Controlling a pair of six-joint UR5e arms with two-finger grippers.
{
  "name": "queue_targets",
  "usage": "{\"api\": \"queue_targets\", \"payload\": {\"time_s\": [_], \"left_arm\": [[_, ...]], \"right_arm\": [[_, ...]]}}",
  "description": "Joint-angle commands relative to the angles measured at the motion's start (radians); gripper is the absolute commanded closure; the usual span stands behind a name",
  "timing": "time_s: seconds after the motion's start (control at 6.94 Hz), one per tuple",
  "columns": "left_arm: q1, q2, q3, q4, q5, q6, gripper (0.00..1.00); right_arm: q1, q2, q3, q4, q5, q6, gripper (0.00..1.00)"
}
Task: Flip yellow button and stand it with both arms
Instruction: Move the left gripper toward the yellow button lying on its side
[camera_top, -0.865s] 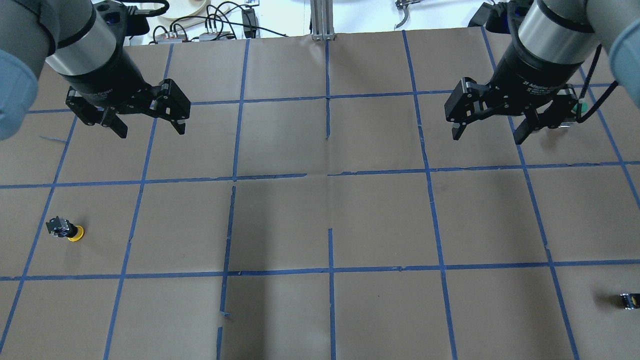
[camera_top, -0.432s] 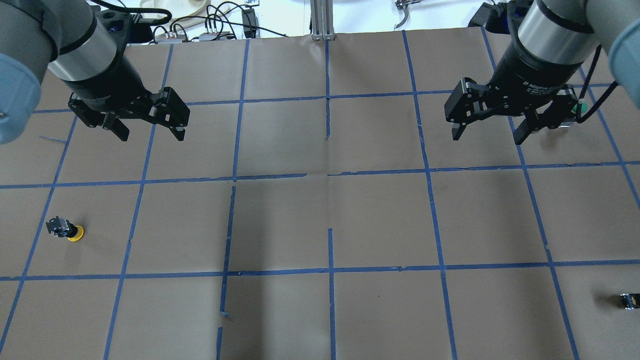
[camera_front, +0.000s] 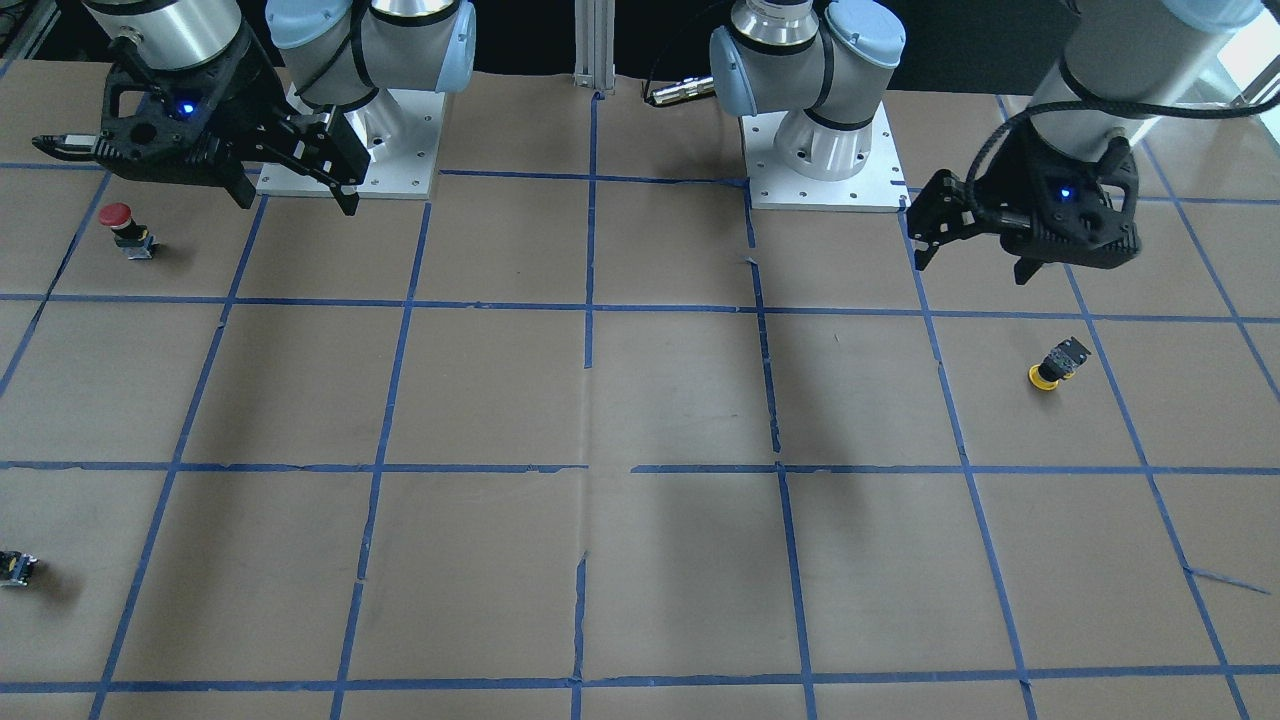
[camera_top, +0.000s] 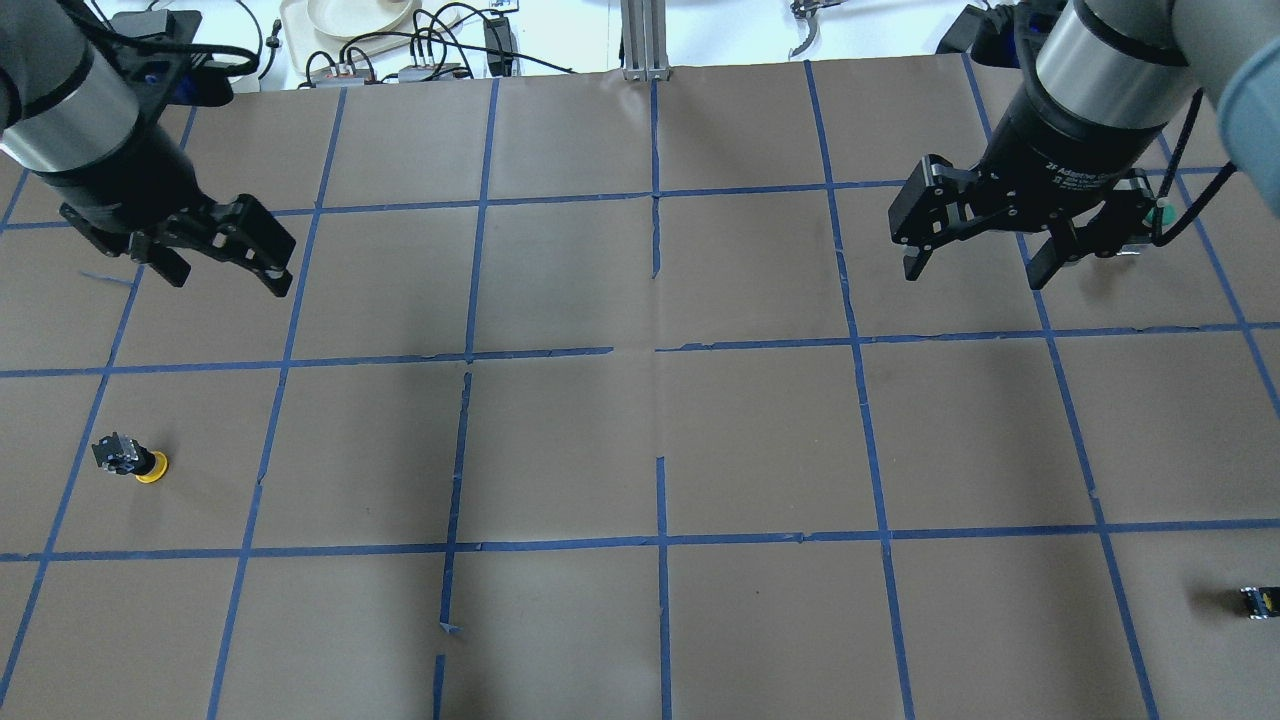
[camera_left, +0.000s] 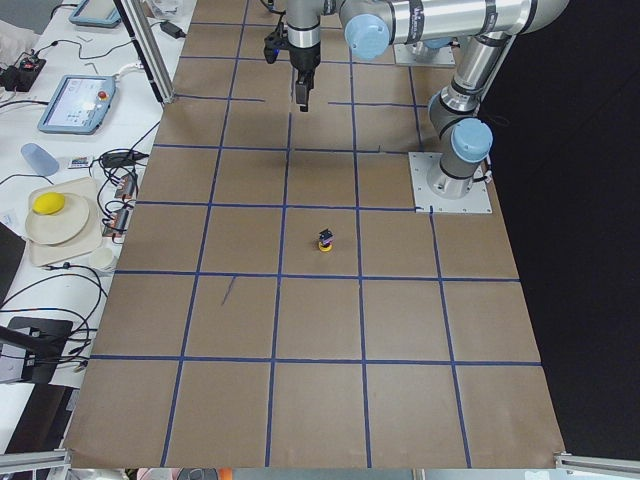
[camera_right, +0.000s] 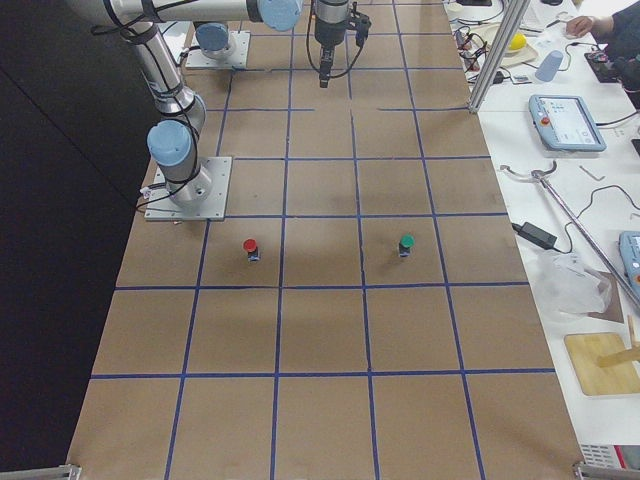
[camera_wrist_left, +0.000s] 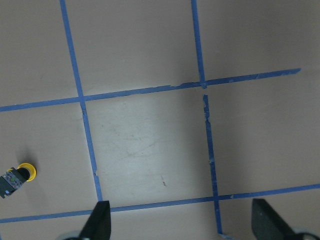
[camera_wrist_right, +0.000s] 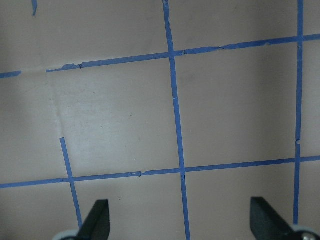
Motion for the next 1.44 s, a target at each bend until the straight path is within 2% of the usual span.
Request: {"api": "queue_targets", "payload": {"time_s": [0.0, 0.14, 0.29, 0.58, 0.72, 1.01, 1.3], "left_arm": [[0.174, 0.007, -0.102, 0.043, -0.003, 0.303, 0.01], [0.237, 0.005, -0.145, 0.076, -0.002, 0.468, 0.01], [0.309, -0.004, -0.194, 0.168, 0.001, 0.605, 0.01], [0.47, -0.019, -0.365, 0.432, -0.008, 0.912, 0.01], [0.506, -0.034, -0.418, 0.527, -0.009, 1.057, 0.01], [0.562, -0.123, -0.432, 0.625, -0.038, 1.134, 0.01], [0.564, -0.183, -0.438, 0.685, -0.049, 1.163, 0.01]], "right_arm": [[0.0, 0.0, -0.001, 0.0, 0.0, 0.001, 0.0], [0.0, 0.0, 0.001, 0.0, 0.0, 0.001, 0.0], [0.0, 0.0, -0.001, 0.0, 0.0, -0.001, 0.0], [0.0, 0.0, -0.001, 0.0, 0.0, -0.001, 0.0], [0.0, 0.0, 0.001, 0.0, 0.0, 0.001, 0.0], [0.0, 0.0, 0.001, 0.002, 0.0, -0.001, 0.0], [0.0, 0.0, 0.001, 0.002, 0.0, 0.001, 0.0]]}}
